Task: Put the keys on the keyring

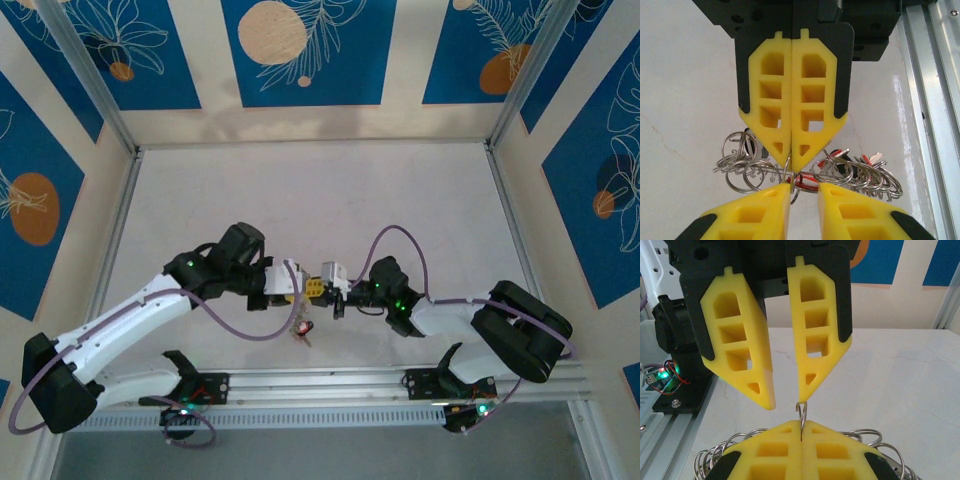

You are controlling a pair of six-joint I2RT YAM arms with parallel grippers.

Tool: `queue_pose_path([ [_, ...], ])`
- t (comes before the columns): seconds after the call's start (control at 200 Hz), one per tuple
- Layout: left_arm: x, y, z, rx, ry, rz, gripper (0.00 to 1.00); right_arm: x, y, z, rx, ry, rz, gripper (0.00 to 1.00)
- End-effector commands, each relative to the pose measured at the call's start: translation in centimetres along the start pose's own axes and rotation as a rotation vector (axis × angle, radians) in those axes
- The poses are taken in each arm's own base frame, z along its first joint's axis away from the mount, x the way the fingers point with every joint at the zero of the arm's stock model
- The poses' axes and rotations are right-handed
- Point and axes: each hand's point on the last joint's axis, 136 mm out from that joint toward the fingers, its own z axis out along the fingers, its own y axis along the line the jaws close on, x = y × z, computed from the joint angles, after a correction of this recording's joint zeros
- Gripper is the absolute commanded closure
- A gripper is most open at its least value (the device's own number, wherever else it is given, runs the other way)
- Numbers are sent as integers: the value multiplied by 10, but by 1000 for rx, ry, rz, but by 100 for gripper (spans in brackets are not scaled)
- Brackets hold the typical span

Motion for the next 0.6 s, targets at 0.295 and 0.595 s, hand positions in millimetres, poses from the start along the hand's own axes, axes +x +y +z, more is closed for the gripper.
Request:
queue_pose_path([
  [0.295, -3, 6, -5, -89, -84, 5, 65, -29, 8, 2, -47, -100, -88, 100],
  [0.595, -6, -3, 5, -18, -113, -13, 73, -33, 10, 1, -46, -110, -95, 100],
])
